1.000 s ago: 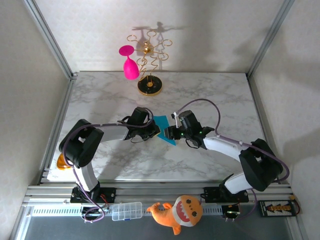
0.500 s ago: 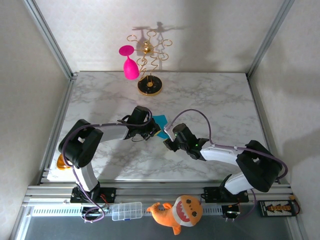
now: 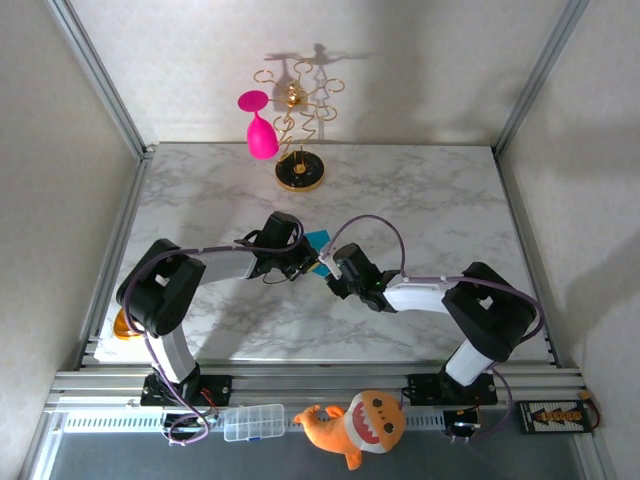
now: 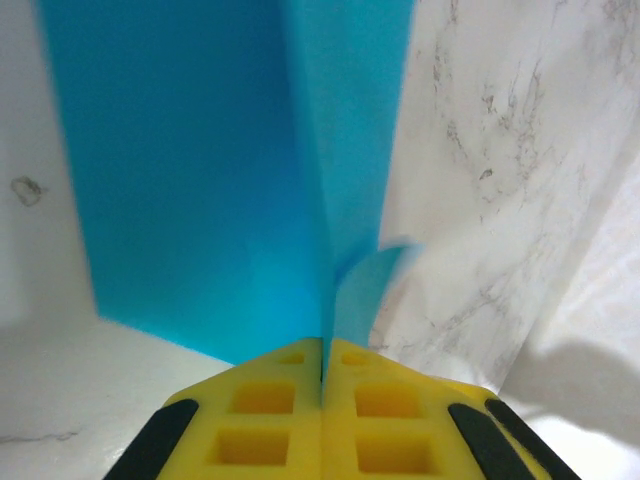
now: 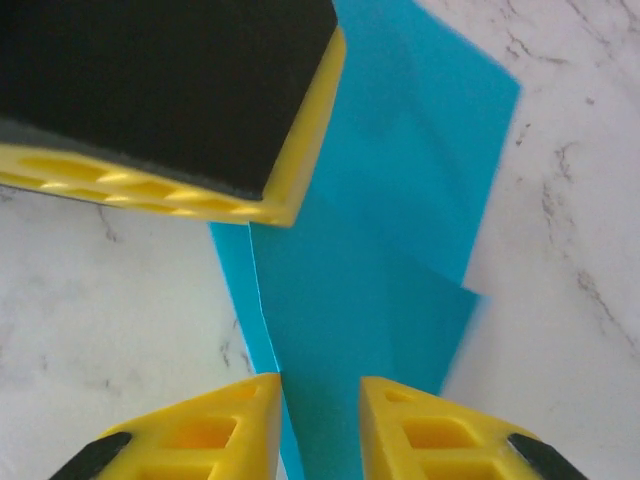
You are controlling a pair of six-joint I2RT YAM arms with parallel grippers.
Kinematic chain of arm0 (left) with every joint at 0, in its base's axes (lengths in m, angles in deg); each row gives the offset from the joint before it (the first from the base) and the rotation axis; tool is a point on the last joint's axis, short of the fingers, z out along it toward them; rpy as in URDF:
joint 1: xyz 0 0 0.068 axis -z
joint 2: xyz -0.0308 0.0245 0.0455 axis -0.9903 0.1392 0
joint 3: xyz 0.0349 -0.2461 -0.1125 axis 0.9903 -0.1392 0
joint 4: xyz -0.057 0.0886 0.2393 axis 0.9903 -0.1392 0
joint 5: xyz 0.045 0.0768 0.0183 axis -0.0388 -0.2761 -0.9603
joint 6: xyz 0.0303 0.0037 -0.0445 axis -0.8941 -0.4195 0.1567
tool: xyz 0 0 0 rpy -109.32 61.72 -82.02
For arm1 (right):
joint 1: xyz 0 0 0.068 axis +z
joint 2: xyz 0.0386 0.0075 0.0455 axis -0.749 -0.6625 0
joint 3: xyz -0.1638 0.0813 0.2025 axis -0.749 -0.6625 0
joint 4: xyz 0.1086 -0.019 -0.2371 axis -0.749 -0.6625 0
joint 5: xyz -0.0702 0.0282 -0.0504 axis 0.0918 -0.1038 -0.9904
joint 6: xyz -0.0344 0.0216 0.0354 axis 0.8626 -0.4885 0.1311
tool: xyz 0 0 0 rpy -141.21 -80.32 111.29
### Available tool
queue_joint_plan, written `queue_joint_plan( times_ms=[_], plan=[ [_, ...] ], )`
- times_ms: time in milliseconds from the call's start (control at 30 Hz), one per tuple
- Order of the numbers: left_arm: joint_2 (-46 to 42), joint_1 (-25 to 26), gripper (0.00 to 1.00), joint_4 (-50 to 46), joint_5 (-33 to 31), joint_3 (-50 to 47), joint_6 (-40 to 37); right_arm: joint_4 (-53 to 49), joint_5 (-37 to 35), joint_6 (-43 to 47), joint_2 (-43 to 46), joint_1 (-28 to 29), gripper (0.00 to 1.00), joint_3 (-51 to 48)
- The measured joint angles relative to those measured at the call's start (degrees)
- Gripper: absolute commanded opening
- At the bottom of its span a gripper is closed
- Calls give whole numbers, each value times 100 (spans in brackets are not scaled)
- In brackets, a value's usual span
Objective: Fold a paper plane with a square sheet of paper (pick it up from the middle)
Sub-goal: Fourth fold the wing at the center of the table.
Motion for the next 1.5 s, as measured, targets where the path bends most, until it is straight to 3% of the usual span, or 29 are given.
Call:
queue_joint_plan(
  times_ms=[233,533,1133,1500],
  plan=[
    [-37,-9,2,-35,-37,0,-17,-35,28,-15,-61,4,23,74],
    [-146,-109,2,-170,-35,0,-22,-291,197,24,-249,4,28,236],
    [-188,-129,5,-223,-35,0,-35,-380,321,22,-321,9,11,328],
    [-487,-442,24,-367,-87,-57,-157,-516,566,-28,-417,9,0,442]
  ],
)
